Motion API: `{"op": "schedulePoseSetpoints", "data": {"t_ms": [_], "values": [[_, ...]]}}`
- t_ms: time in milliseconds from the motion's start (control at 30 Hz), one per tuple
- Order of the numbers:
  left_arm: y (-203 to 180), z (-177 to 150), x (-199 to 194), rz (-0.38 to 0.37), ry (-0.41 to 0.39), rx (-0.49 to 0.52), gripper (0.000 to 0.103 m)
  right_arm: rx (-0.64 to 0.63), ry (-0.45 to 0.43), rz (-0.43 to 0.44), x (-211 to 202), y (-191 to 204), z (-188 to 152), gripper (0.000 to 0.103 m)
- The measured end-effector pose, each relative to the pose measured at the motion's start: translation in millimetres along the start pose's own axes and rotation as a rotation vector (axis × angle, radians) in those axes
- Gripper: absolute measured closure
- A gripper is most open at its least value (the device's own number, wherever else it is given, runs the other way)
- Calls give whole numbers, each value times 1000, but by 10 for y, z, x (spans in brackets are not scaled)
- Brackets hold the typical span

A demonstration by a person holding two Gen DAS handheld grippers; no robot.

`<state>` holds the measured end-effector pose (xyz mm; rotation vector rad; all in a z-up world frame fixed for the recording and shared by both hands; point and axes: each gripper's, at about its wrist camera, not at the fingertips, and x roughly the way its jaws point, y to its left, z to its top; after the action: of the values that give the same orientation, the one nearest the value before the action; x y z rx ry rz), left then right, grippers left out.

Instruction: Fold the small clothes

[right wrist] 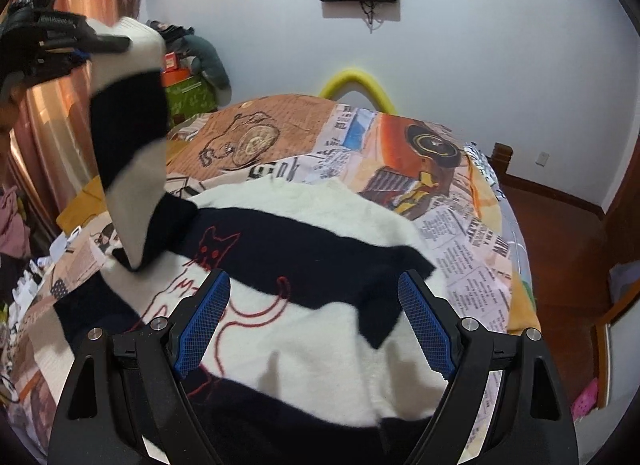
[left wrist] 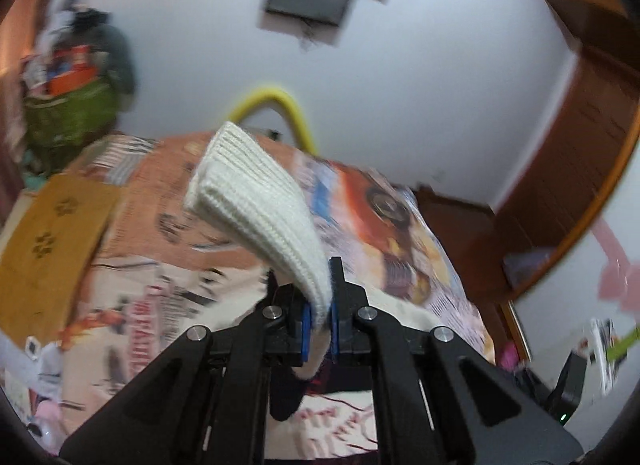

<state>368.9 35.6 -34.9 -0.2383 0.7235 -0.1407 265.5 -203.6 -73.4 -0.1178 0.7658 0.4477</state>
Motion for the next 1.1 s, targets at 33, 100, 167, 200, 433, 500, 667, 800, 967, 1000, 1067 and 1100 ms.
{"op": "schedulePoseSetpoints", "data": {"t_ms": [33,100,167,200,433,500,667,800,967,1000,1067,1100], "values": [[-99,-52,133,-9,26,22,97,11,0,-1,-6,-53,-4,19],[-278,-204,368,-18,77,60,97,30,4,2,-5,-135,-12,19],[-439,-357,618,-45,144,87,97,51,10,4,-2,-215,-35,19],[-503,-422,711,-54,170,96,97,60,14,5,1,-248,-48,19],[-835,-768,929,-65,270,241,80,82,39,1,41,-353,-103,19],[-857,-765,867,-65,252,267,52,87,39,9,47,-358,-106,19],[-775,-663,534,-40,150,283,33,86,40,30,81,-316,-96,19],[-529,-614,368,12,116,278,31,90,54,45,139,-275,-103,19],[-137,-632,267,64,129,242,28,108,71,78,195,-199,-93,19],[12,-666,254,89,135,230,27,105,73,83,204,-174,-88,19],[235,-735,254,134,148,216,25,86,82,91,238,-93,-51,19],[366,-779,260,157,159,209,25,73,87,93,261,-52,-24,19]]}}
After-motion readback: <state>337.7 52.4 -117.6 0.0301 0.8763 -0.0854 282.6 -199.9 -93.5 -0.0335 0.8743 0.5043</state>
